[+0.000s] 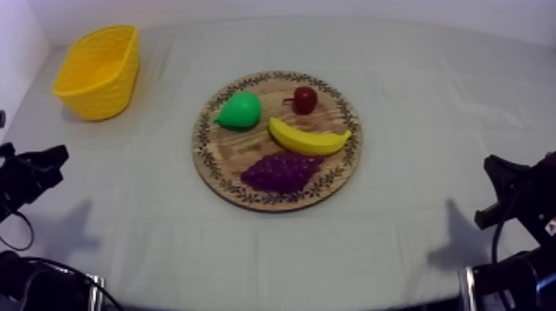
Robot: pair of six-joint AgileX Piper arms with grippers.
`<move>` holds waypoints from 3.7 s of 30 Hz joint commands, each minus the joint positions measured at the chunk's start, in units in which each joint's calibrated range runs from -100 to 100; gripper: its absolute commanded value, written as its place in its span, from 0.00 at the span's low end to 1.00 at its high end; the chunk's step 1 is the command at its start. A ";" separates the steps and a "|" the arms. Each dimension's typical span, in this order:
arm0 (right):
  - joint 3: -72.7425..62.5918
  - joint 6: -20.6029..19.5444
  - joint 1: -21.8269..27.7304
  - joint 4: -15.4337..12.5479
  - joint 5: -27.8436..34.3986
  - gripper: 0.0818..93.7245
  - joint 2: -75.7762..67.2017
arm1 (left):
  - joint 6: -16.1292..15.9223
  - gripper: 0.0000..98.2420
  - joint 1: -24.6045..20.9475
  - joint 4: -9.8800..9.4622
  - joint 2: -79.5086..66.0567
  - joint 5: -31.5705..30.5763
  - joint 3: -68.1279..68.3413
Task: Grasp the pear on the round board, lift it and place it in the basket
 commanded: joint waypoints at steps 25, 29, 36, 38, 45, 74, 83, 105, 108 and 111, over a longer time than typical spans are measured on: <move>-0.05 -0.01 0.02 -0.01 0.02 0.00 -0.04 | 5.63 0.00 4.37 0.55 49.07 39.80 -54.56; -0.05 0.00 0.02 -0.01 0.02 0.00 -0.04 | 7.61 0.00 5.64 0.27 54.90 40.46 -56.83; -0.05 0.00 0.02 -0.01 0.02 0.00 -0.04 | 8.53 0.00 7.26 0.19 63.87 40.65 -62.19; -0.05 0.00 0.02 -0.01 0.02 0.00 -0.04 | 8.66 0.00 7.77 0.18 66.47 40.66 -64.25; -0.05 0.00 0.02 -0.01 0.02 0.00 -0.04 | 10.07 0.00 9.87 0.03 74.90 40.67 -71.11; -0.05 0.00 0.02 -0.01 0.02 0.00 -0.04 | 0.20 0.00 14.37 0.33 98.32 43.02 -93.58; -0.05 0.00 0.02 -0.01 0.02 0.00 -0.04 | -22.83 0.00 14.34 0.69 98.67 44.46 -93.97; -0.05 0.00 0.02 -0.01 0.02 0.00 -0.04 | -27.95 0.40 15.94 -2.93 99.36 47.17 -94.43; -0.05 0.00 0.02 -0.01 0.02 0.00 -0.04 | -27.41 0.51 16.24 -3.56 99.28 47.42 -93.84; -0.05 0.00 0.02 -0.01 0.02 0.00 -0.04 | -27.80 0.62 16.36 -3.89 99.19 47.50 -93.16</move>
